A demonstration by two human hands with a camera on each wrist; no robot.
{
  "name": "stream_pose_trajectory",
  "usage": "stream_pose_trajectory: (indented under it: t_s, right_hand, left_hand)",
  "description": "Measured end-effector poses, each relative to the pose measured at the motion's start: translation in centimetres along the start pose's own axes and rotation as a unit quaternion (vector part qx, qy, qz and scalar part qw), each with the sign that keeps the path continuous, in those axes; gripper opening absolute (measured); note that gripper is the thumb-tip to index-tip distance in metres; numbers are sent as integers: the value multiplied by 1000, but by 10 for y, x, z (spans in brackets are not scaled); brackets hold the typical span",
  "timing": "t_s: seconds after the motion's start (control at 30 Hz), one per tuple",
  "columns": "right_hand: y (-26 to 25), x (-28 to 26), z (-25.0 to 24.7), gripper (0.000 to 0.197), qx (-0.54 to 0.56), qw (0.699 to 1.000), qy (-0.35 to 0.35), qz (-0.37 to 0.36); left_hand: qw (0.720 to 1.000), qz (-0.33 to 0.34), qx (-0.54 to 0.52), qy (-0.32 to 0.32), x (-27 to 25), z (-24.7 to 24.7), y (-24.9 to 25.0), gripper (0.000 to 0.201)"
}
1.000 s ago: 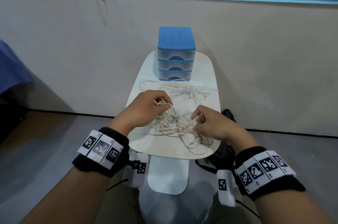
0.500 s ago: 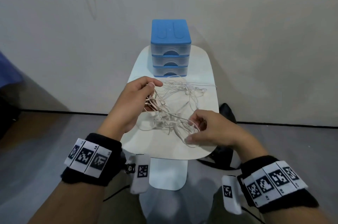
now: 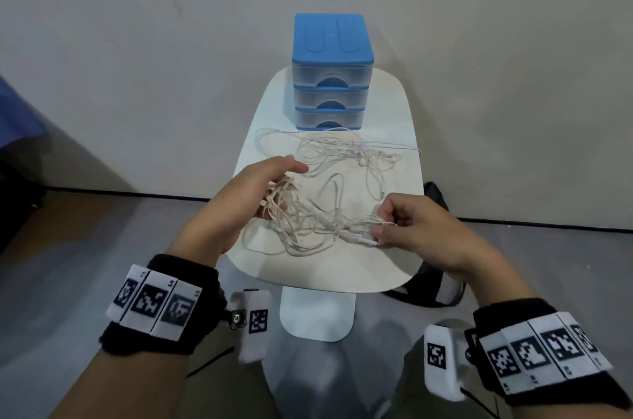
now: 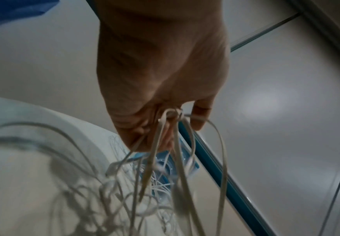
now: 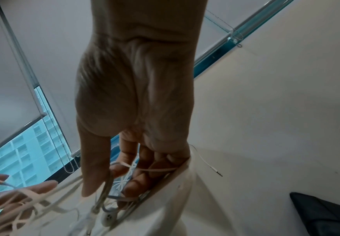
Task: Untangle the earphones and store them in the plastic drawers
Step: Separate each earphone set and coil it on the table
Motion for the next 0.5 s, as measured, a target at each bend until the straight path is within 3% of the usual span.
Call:
stream_pose_trajectory:
  t_s: [0.1, 0.2, 0.37, 0.5]
  right_hand:
    - [2, 3, 0, 12, -4, 1000, 14, -2]
    - [3, 3, -2, 15, -3, 1000, 24, -4]
    - [0, 1, -2, 10, -9, 999, 33, -13]
    - [-1, 1, -3, 5, -19, 999, 46, -11]
  left_hand:
    - [988, 28, 145, 36, 0, -2, 1, 38]
    - [967, 91, 230, 54, -5, 3, 14, 51]
    - [898, 145, 411, -64, -11, 61, 9, 55]
    - [859, 127, 490, -81, -2, 84, -10, 53]
Point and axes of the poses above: each hand's wrist, its own x-axis towards the middle knuckle, its own z-axis out of the palm, y = z × x, the point moved 10 cm from there along x, towards the middle knuckle, and after that the axes turned 4 degrees about -x, right-handed, at the moved point
